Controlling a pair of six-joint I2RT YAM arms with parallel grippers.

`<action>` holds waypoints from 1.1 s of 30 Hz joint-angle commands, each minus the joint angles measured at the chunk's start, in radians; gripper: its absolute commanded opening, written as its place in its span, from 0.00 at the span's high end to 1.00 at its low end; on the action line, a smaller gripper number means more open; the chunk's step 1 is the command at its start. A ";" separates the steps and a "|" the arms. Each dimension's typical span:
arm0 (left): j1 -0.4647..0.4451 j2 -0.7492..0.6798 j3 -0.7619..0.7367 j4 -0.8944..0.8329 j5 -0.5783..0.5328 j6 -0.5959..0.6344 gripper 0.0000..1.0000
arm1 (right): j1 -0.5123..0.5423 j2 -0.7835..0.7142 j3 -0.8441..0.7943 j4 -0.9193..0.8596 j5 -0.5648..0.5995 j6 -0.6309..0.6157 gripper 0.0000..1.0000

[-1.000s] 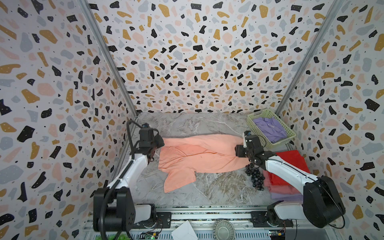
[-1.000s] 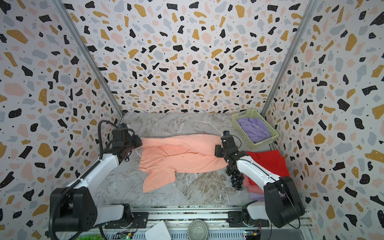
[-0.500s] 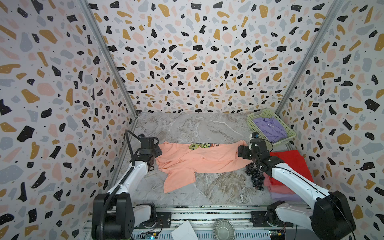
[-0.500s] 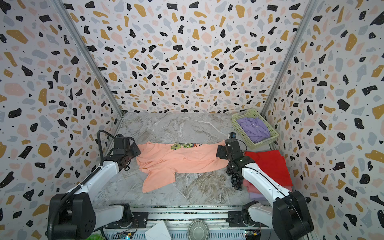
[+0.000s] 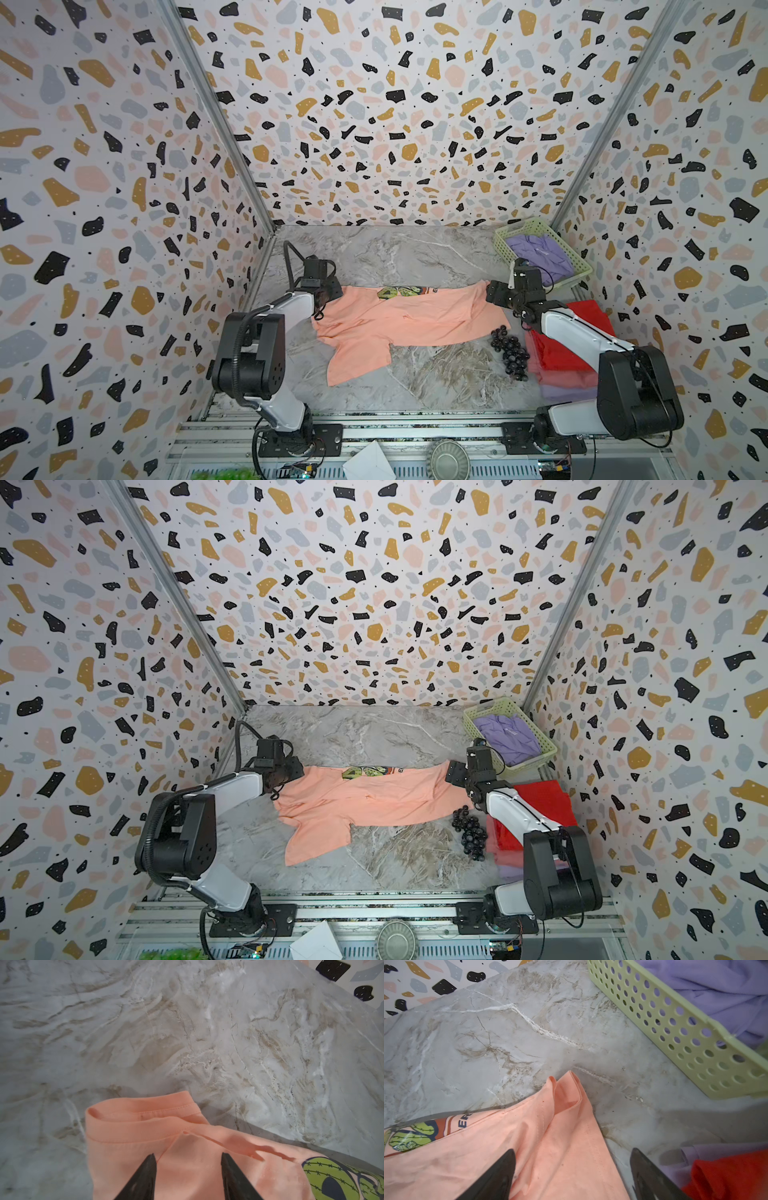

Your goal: Fold and stack the t-shirts

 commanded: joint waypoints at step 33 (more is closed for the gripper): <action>-0.037 0.161 0.145 -0.050 -0.158 0.093 0.68 | -0.060 -0.059 -0.002 0.004 -0.044 -0.030 0.14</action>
